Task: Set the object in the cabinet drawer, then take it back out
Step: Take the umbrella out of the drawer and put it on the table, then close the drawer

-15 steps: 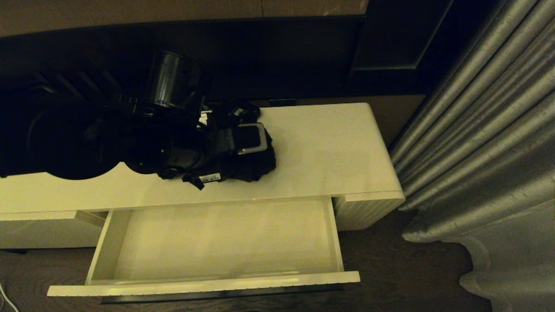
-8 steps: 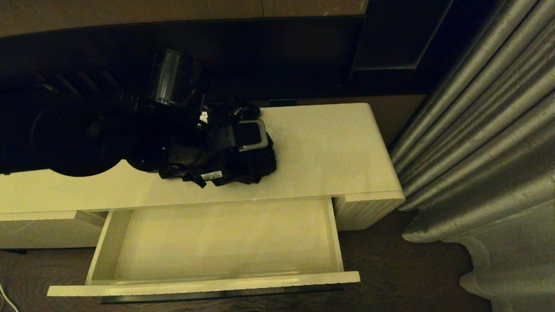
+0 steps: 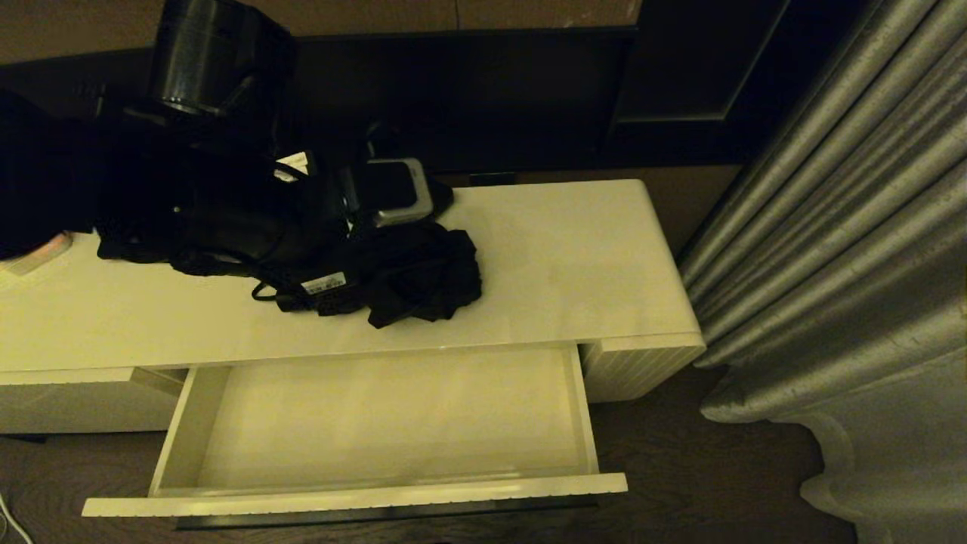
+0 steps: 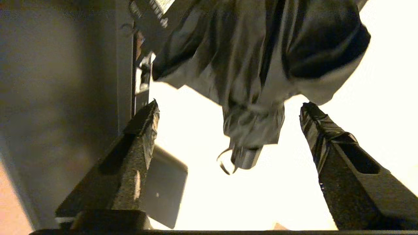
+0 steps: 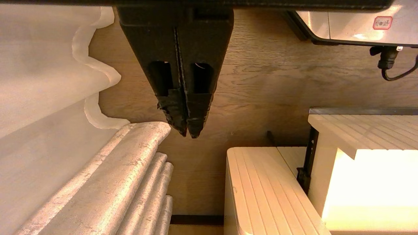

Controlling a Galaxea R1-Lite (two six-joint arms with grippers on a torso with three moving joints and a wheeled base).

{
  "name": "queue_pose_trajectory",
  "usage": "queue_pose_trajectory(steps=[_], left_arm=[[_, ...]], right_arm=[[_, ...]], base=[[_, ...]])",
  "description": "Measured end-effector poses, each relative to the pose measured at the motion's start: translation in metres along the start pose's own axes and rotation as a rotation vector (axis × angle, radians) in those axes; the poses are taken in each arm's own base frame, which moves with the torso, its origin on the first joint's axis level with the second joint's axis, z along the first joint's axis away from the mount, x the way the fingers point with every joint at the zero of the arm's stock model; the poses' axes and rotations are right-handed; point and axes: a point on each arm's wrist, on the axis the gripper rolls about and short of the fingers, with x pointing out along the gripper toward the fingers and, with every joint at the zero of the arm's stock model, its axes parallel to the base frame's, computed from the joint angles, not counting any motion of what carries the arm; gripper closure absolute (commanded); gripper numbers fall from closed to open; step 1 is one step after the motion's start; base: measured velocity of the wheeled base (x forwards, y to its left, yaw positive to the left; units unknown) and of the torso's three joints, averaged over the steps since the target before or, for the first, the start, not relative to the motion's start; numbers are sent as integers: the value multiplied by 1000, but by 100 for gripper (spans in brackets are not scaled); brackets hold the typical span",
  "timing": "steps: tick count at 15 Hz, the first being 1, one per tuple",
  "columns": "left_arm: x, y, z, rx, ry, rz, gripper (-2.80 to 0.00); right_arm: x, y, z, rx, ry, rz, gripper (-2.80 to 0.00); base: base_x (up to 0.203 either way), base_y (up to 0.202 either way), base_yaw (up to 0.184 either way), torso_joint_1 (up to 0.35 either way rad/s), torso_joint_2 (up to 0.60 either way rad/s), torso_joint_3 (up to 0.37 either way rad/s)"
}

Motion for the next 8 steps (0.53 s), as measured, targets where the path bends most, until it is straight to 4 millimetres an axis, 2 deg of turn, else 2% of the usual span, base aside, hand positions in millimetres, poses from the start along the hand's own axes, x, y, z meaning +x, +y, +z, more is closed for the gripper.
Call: queue_pose_trajectory(steps=[1,4,8], left_arm=[[-8,2,-3,-14,4,-4,0],[-33,4,-13,-90,23,-43,0],[-51,-6,-28,-288,86,-118,0]], right_arm=[[0,0,0,0,0,0,0],[0,0,0,0,0,0,0],[0,0,0,0,0,0,0]], base=[[0,0,0,0,0,0],[0,0,0,0,0,0],[0,0,0,0,0,0]])
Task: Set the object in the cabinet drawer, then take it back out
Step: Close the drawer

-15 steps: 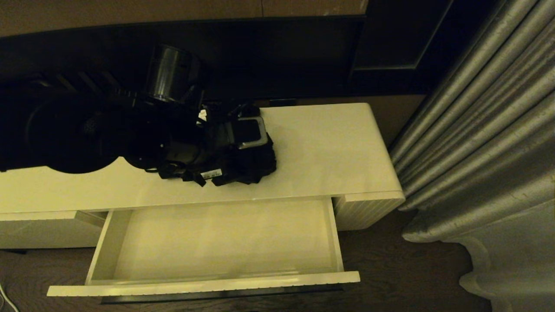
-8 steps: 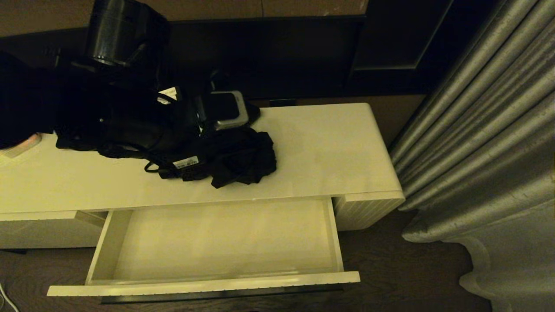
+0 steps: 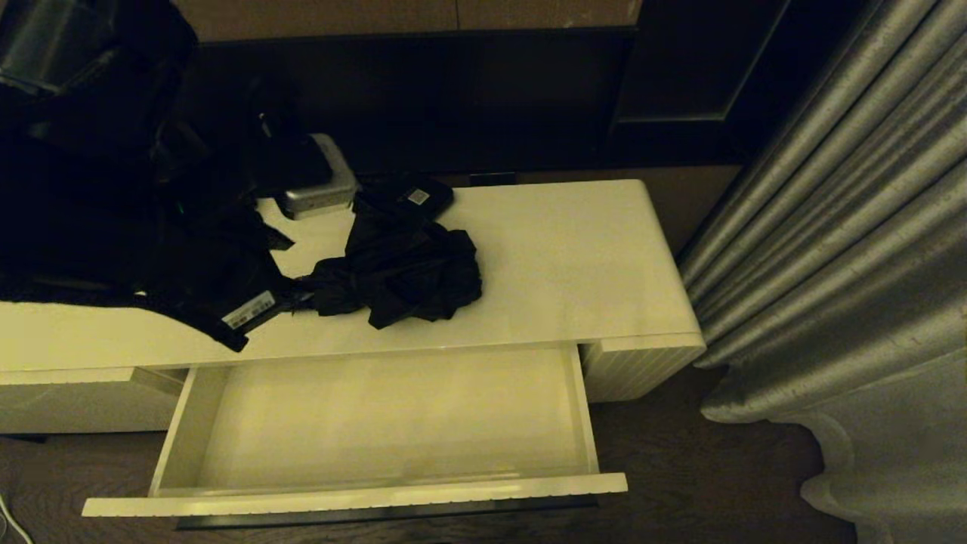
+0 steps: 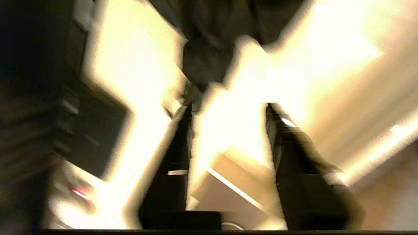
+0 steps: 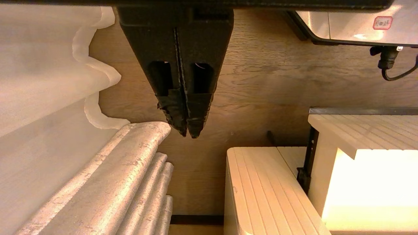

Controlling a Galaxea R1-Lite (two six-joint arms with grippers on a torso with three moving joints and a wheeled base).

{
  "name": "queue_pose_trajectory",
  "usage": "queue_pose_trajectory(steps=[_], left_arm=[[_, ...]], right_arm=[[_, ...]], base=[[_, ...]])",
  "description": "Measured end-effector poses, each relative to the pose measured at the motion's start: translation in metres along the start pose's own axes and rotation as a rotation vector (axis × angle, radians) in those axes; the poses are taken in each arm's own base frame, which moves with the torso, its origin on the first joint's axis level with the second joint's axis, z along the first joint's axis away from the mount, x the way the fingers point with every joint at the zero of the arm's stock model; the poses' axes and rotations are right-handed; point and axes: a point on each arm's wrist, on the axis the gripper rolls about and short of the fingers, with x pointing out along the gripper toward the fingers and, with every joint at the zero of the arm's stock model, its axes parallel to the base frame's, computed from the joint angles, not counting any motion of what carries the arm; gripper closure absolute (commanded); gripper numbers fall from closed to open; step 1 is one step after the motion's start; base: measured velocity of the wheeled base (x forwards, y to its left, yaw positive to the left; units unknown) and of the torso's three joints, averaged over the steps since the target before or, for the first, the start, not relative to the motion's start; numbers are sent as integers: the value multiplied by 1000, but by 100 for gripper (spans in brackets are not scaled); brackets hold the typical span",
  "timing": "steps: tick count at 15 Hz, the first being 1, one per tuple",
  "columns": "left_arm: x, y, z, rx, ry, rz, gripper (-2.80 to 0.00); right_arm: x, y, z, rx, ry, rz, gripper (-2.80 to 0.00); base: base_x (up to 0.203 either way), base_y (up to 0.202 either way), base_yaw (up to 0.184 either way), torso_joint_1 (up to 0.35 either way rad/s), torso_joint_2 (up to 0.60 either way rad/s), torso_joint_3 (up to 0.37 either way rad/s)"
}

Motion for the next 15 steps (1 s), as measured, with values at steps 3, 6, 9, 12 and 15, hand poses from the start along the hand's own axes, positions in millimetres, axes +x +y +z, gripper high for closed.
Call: queue_pose_trajectory(steps=[3,6,9,12,15], left_arm=[[-6,-22,-28,-152,150,-132,0],[-20,-42,-55,-332,292,-304,0],[-32,-57,-75,-455,394,-380,0],[-40,-77,-100,-501,449,-445,0],[-42,-97,-123,-473,509,-512,0]], right_arm=[[0,0,0,0,0,0,0],[0,0,0,0,0,0,0],[0,0,0,0,0,0,0],[0,0,0,0,0,0,0],[0,0,0,0,0,0,0]], base=[[0,0,0,0,0,0],[0,0,0,0,0,0],[0,0,0,0,0,0],[0,0,0,0,0,0],[0,0,0,0,0,0]])
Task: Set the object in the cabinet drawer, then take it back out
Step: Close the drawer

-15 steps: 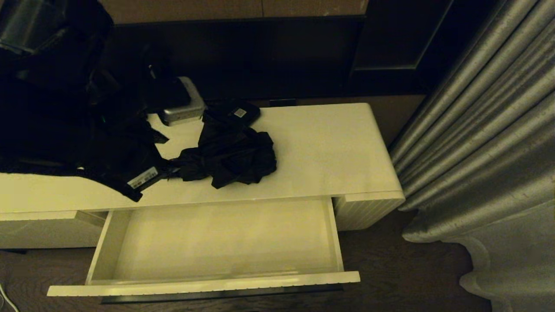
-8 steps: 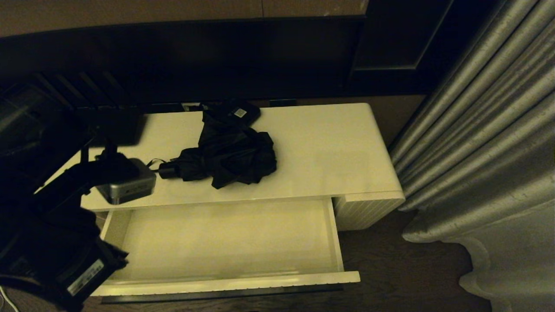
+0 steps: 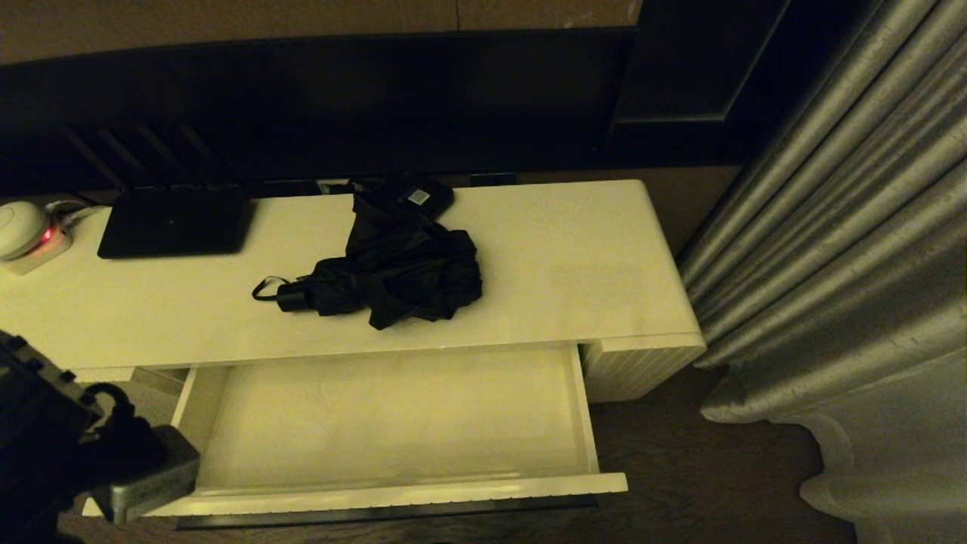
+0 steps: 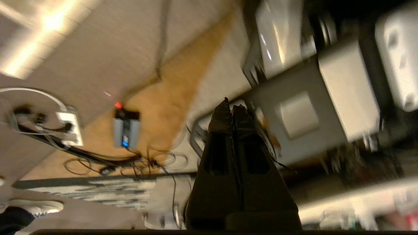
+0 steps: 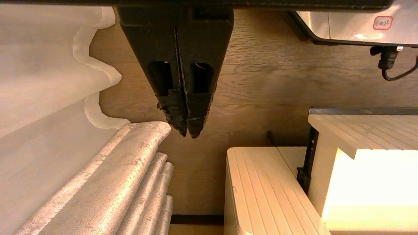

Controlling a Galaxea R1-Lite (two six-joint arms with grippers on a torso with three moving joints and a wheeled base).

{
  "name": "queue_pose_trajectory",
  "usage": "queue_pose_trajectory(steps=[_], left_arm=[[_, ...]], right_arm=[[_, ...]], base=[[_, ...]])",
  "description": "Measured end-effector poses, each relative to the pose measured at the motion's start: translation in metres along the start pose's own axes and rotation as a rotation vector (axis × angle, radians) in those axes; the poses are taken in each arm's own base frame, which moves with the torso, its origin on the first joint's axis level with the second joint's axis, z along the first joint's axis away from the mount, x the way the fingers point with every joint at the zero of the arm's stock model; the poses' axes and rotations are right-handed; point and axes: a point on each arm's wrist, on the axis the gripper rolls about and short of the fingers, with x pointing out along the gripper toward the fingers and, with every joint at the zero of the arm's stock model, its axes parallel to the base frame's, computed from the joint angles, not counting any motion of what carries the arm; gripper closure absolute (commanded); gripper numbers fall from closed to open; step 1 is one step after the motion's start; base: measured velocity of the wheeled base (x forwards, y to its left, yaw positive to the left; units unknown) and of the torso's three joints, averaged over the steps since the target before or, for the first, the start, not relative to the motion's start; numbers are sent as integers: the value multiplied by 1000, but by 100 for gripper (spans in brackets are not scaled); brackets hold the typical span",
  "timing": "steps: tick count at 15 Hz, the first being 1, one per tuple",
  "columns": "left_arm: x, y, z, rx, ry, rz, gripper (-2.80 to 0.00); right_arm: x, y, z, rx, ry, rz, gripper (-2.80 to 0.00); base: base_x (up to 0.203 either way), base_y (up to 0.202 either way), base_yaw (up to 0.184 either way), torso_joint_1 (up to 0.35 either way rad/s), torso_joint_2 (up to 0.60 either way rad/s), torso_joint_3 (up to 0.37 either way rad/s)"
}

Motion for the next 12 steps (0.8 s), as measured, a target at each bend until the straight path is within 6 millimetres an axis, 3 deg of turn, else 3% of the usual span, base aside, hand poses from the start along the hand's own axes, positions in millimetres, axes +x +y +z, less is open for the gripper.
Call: queue_pose_trajectory(steps=[6,12], left_arm=[[42,-6,-30,43,80,-80,0],[73,-11,-42,43,66,-188,0]], right_arm=[[0,0,0,0,0,0,0],[0,0,0,0,0,0,0]], base=[[0,0,0,0,0,0],[0,0,0,0,0,0]])
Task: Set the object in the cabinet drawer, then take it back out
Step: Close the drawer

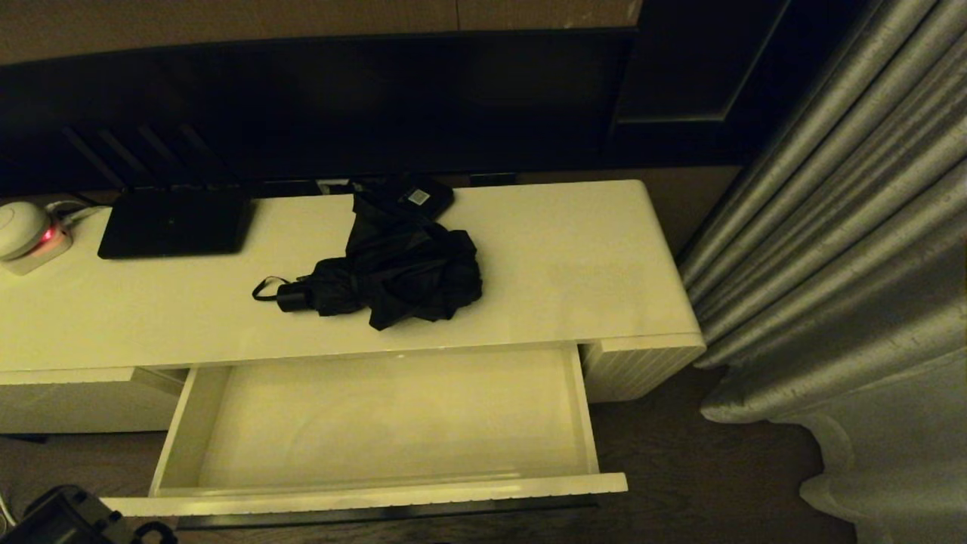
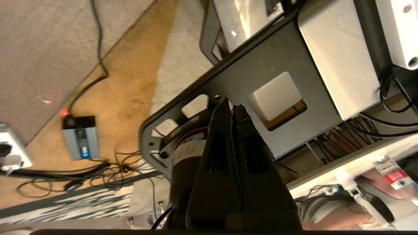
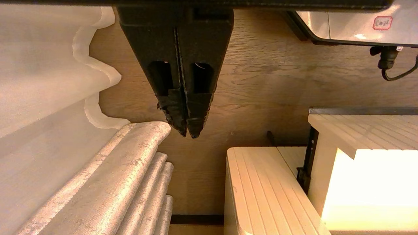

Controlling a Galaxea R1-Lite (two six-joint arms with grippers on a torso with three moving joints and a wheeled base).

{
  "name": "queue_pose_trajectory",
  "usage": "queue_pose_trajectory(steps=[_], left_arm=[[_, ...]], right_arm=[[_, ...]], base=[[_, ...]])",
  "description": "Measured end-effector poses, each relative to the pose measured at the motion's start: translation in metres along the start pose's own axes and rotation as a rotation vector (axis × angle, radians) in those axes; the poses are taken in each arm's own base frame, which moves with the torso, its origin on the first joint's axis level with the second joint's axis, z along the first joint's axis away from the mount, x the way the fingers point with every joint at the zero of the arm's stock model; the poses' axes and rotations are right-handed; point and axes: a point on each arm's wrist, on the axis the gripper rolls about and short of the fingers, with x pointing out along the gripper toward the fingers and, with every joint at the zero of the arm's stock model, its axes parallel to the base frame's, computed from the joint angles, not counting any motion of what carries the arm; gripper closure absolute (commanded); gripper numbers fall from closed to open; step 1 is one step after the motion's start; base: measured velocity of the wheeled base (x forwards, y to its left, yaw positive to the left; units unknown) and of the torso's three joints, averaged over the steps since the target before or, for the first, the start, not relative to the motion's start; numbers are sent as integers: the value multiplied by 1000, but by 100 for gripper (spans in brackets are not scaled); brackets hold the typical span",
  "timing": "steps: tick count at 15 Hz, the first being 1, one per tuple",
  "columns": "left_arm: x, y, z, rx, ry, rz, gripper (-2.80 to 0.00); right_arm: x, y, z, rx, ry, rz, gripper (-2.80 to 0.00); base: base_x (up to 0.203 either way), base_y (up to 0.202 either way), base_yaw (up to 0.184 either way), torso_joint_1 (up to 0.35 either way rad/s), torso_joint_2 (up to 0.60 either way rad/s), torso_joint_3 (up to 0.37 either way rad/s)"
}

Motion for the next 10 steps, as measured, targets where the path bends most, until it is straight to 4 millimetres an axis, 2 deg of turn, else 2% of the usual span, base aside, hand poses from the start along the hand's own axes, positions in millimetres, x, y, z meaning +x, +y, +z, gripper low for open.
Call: queue_pose_trajectory(steps=[5,10], left_arm=[[22,3,-1,3,-90,2,0],[36,5,7,-11,-68,-1,0]], right_arm=[[0,0,0,0,0,0,0],[0,0,0,0,0,0,0]], base=[[0,0,0,0,0,0],[0,0,0,0,0,0]])
